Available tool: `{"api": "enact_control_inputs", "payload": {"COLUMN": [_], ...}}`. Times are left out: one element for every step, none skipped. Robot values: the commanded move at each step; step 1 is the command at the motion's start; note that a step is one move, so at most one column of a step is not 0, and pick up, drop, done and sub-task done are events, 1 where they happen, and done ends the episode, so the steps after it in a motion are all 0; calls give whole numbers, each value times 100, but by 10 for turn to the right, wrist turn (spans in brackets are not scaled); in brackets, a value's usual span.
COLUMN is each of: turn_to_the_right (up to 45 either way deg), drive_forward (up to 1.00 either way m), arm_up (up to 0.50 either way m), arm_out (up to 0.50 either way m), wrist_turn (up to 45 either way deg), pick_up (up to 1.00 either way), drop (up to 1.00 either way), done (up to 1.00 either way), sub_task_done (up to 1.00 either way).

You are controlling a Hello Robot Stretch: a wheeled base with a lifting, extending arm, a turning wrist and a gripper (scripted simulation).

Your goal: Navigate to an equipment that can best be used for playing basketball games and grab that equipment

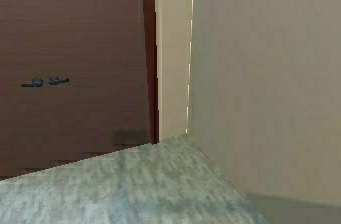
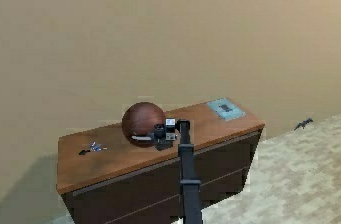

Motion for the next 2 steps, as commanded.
{"api": "enact_control_inputs", "payload": {"turn_to_the_right": [0, 0], "drive_forward": [0, 0], "arm_up": [0, 10], "arm_out": [0, 0], "wrist_turn": [0, 0], "pick_up": [100, 0], "drop": [0, 0], "done": [0, 0], "sub_task_done": [0, 0]}}
